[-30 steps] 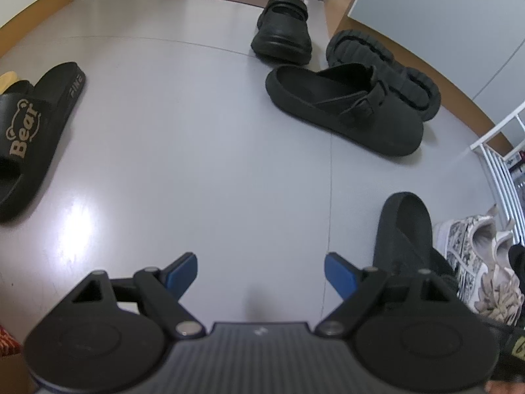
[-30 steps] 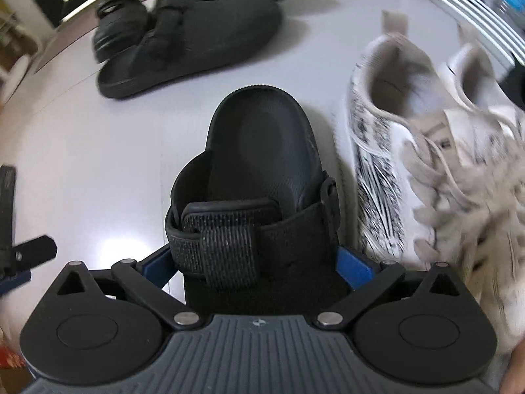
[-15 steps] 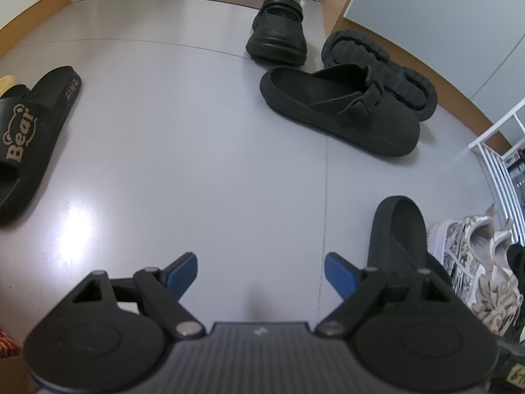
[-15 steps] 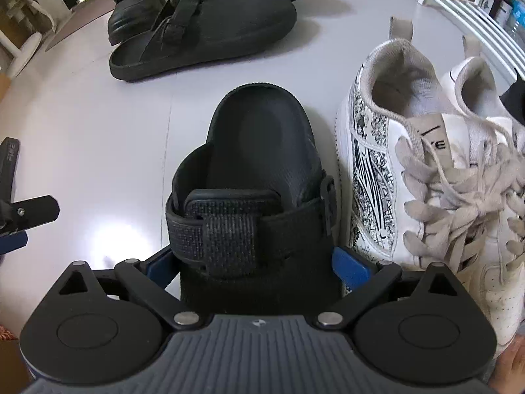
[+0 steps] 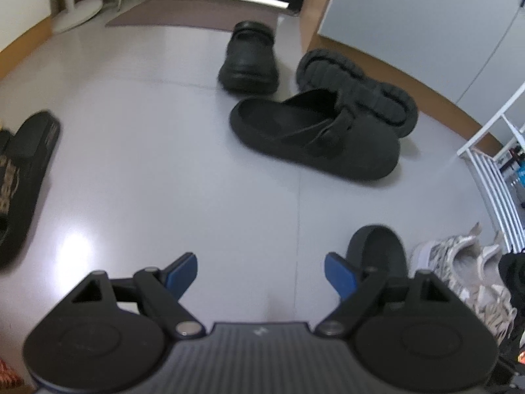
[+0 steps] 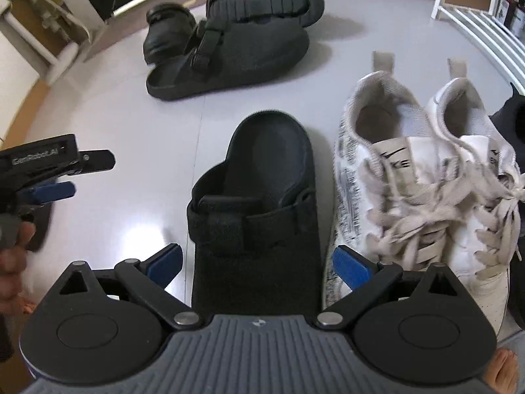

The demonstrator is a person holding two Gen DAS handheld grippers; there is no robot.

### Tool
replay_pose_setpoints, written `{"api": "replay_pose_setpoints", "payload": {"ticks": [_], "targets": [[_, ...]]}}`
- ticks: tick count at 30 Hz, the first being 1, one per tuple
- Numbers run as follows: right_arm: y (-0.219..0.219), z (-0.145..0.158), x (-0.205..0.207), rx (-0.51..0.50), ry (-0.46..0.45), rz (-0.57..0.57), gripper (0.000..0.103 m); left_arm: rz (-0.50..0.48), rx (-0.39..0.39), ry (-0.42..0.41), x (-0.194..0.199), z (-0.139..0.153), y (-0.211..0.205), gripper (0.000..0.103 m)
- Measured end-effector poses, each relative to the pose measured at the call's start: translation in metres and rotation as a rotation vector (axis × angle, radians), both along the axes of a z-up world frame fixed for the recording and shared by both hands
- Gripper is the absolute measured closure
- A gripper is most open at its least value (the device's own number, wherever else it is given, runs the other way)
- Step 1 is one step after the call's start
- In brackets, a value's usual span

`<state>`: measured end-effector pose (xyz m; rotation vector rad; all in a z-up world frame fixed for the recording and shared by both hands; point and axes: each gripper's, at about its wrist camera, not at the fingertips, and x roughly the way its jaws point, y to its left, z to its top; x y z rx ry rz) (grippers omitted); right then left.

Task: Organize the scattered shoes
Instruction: 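Open the right tool and pull it back from the clog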

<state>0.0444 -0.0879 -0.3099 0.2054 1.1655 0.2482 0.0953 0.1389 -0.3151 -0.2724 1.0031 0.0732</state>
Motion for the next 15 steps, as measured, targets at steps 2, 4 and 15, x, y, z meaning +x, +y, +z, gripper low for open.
{"api": "replay_pose_setpoints", "payload": {"ticks": [2,4,15], "targets": [[-0.01,0.004,0.003,0.016,-0.028,0.01,0.002,-0.016,0.01,-0.014,0.008,0.006,-0.006,0.016],[-0.021,0.009,0.003,0.013,-0.068,0.025,0.002,-0.032,0.013,-0.032,0.02,0.011,-0.01,0.014],[-0.073,0.045,0.013,0.063,-0.175,0.183,0.002,0.003,-0.002,-0.06,0.087,0.025,-0.019,0.013]]}}
